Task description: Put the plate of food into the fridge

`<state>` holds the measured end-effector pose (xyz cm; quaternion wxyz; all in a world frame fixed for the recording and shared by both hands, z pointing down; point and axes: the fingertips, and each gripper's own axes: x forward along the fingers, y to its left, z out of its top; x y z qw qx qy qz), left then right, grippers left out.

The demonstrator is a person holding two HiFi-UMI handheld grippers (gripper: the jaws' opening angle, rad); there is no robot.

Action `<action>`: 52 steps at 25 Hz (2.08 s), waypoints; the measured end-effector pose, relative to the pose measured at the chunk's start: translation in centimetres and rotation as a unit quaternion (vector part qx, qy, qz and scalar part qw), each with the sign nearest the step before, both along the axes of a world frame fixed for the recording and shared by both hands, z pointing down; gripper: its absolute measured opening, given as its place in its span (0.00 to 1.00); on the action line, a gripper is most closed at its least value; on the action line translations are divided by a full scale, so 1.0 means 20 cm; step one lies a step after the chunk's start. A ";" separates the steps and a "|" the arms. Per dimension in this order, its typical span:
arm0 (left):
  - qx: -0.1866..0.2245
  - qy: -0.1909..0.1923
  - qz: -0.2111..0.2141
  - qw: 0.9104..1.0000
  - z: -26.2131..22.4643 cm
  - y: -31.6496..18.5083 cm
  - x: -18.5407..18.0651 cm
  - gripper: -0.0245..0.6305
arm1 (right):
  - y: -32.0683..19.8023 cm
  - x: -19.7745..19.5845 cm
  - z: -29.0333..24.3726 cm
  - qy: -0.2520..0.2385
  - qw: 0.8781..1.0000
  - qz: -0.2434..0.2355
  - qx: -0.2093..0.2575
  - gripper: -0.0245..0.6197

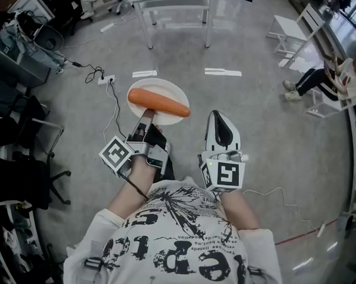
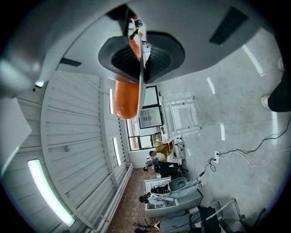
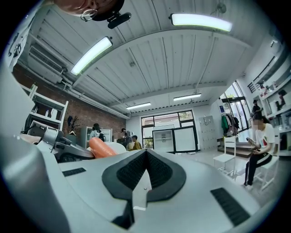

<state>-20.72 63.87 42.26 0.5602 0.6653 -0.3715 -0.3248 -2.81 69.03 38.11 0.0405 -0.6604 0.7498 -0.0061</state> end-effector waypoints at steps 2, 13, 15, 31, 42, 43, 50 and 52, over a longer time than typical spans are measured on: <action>-0.003 0.006 0.009 1.000 0.01 -0.08 0.01 0.09 | -0.07 -0.02 0.01 0.002 1.000 0.002 -0.003 0.04; -0.011 0.023 0.047 0.999 0.02 -0.67 -0.12 0.09 | -0.60 -0.19 -0.01 0.023 0.999 0.026 -0.007 0.04; -0.010 0.024 0.052 0.998 0.02 -0.79 -0.16 0.09 | -0.71 -0.24 -0.01 0.025 0.999 0.028 -0.007 0.04; -0.047 0.021 0.067 0.996 0.04 -1.50 -0.42 0.09 | -1.47 -0.50 -0.04 0.017 0.999 0.036 -0.034 0.04; -0.064 0.018 0.027 0.997 0.12 -1.89 -0.13 0.09 | -1.98 -0.25 -0.01 0.005 1.000 -0.017 -0.023 0.04; -0.066 0.016 0.021 0.997 0.13 -1.94 -0.10 0.09 | -2.03 -0.21 -0.02 0.005 1.000 -0.023 -0.020 0.04; -0.049 0.031 -0.012 0.998 0.03 -2.29 0.27 0.09 | -2.39 0.18 -0.07 0.021 0.999 -0.049 -0.011 0.04; -0.042 0.028 -0.011 0.999 0.00 -2.36 0.37 0.09 | -2.48 0.31 -0.06 0.017 0.999 -0.047 -0.016 0.04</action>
